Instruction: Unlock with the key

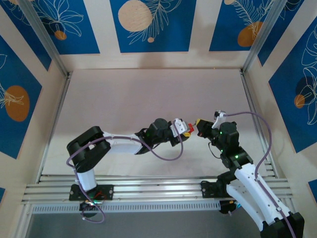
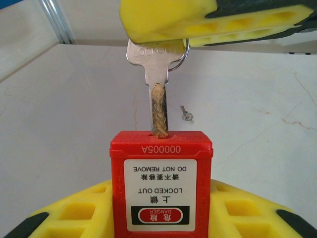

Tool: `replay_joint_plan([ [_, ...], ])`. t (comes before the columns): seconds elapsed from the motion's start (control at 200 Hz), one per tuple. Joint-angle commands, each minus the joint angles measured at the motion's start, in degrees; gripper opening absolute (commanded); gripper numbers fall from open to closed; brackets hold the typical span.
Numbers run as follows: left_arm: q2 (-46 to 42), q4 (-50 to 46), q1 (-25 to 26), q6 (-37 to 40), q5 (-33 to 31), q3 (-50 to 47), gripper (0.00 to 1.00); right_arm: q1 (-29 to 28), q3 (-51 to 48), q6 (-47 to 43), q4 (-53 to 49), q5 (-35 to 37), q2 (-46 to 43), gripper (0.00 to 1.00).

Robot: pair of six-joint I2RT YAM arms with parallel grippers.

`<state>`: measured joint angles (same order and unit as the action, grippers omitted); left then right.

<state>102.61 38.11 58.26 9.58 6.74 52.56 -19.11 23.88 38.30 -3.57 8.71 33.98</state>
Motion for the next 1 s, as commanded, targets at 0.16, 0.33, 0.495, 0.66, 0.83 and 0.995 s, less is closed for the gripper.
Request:
replay_joint_plan([
  [0.16, 0.1, 2.6, 0.6, 0.2, -0.8, 2.4, 0.28, -1.5, -1.9, 0.0, 1.0, -0.1, 0.2, 0.0],
  [0.33, -0.4, 2.3, 0.5, -1.4, -1.0, 3.7, 0.27, -2.4, -3.7, -1.3, 1.4, 1.0, 0.1, 0.0],
  [0.495, 0.1, 2.7, 0.5, -3.1, -1.5, 5.4, 0.27, -3.0, -4.5, -1.2, 2.5, 1.8, 0.8, 0.0],
  [0.66, 0.2, 5.5, 0.6, -5.1, -0.4, 5.6, 0.26, -3.3, -4.2, -1.0, 3.0, 2.1, 1.8, 0.0],
  [0.83, -0.7, 6.5, 0.6, -5.3, 1.0, 4.9, 0.26, -1.7, -3.8, 0.5, 2.4, 1.6, 2.8, 0.0],
  [0.995, -1.8, 6.0, 0.9, -3.6, 1.9, 4.3, 0.26, -1.2, -2.3, 1.1, 2.1, 1.1, 4.6, 0.0],
])
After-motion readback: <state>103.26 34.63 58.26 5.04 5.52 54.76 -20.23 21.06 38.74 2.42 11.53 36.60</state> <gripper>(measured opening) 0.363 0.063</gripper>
